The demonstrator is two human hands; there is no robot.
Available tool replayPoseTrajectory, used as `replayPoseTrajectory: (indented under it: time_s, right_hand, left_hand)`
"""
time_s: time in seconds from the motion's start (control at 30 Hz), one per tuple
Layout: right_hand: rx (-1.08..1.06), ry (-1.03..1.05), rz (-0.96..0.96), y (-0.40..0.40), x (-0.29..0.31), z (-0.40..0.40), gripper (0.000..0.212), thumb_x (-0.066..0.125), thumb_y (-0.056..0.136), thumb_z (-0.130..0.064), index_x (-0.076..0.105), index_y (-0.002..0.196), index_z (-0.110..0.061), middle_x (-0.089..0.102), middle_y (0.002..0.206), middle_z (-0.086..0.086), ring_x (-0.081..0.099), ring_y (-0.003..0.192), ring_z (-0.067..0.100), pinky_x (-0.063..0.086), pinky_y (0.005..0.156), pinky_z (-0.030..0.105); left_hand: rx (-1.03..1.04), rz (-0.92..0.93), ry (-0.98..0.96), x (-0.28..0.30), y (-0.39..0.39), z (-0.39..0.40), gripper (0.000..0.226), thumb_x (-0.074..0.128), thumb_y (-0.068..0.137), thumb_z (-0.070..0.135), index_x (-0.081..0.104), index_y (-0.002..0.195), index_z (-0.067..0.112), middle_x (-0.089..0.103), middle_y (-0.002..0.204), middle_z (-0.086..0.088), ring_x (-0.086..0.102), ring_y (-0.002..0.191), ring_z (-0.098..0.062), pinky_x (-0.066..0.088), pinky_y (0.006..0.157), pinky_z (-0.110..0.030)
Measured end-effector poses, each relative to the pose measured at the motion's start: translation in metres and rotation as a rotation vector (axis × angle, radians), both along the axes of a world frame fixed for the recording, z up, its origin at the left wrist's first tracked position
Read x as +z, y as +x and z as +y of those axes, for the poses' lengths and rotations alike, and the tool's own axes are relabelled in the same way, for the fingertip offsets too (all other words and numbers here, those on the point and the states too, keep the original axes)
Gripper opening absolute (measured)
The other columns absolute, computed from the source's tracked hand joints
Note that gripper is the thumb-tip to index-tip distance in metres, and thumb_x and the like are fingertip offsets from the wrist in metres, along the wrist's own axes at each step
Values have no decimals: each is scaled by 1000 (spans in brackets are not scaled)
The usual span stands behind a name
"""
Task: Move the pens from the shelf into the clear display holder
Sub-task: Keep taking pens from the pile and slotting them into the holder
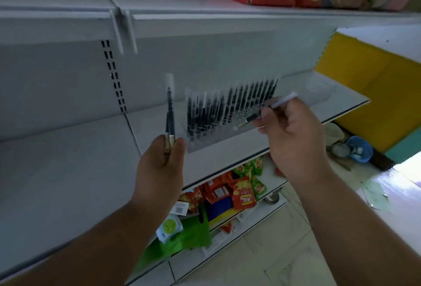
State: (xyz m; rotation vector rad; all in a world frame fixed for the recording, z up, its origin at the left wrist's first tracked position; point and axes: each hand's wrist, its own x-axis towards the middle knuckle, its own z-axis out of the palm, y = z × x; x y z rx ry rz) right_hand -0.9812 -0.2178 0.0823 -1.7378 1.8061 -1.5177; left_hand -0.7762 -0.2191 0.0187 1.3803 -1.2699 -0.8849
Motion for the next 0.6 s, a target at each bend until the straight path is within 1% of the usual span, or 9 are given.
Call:
replayPoseTrajectory:
  time_s: [0.07,0.13,0.2,0.27,0.33,0.4,0.47,0.53,0.6]
  right_hand:
    - [40,12,34,-8,-1,-26,11,57,96,-26,58,87,-32,69,79,-7,69,77,10,56,71,40]
    - [107,14,96,-16,-3,-52,12,57,97,-24,59,88,-17,68,77,4,67,74,18,55,67,37]
    - [189,66,189,-23,-5,-76,17,55,99,-25,58,91,-11,65,78,8,61,71,18,48,62,30]
    - [277,133,299,-27,-6,-95,20,52,100,-28,58,93,-11,64,79,7,59,69,17,47,61,31]
    - [370,144,368,-27,-5,-111,19,51,100,-29,56,93,-13,63,79,4,58,68,16,47,60,31]
    - [444,105,442,-26,-2,-123,18,51,100,-30,49,88,-17,57,76,-2,52,65,11,37,54,26]
    - [487,76,520,-26,1,-133,15,50,101,-30,47,91,-19,52,77,-2,48,66,14,30,56,28]
    - [523,55,587,-31,5,-140,17,49,101,-30,51,96,-14,51,79,1,49,71,19,33,62,29]
    - [557,55,620,-35,8,-144,21,49,101,-31,54,98,-11,52,79,1,51,74,21,39,65,31]
  left_hand:
    - [51,-17,1,-1,-5,-7,36,49,97,35,36,70,15,39,62,-5,36,55,-17,34,53,-38]
    - [124,-19,14,-3,-12,-13,37,49,96,35,37,72,10,40,62,-7,36,55,-17,33,53,-37]
    - [205,3,34,-6,-22,-16,36,49,96,34,36,72,10,39,61,-7,35,54,-17,32,51,-36]
    - [295,1,53,-11,-32,-14,37,51,97,33,35,69,14,37,59,-4,34,53,-17,31,51,-37]
    - [358,-17,59,-12,-41,-11,38,52,96,35,35,67,18,36,56,0,34,53,-17,32,52,-38]
    - [425,-33,60,-14,-51,-7,37,50,96,37,36,68,18,36,56,1,35,53,-18,33,52,-39]
    - [499,-52,56,-14,-63,-2,35,49,96,35,38,66,21,38,56,0,37,53,-18,34,52,-40]
    - [550,-78,56,-14,-77,3,34,48,95,37,39,67,20,40,57,-2,38,53,-18,34,51,-39]
    - [592,-142,68,-13,-89,9,34,47,93,39,41,70,14,43,57,-4,39,51,-15,35,49,-35]
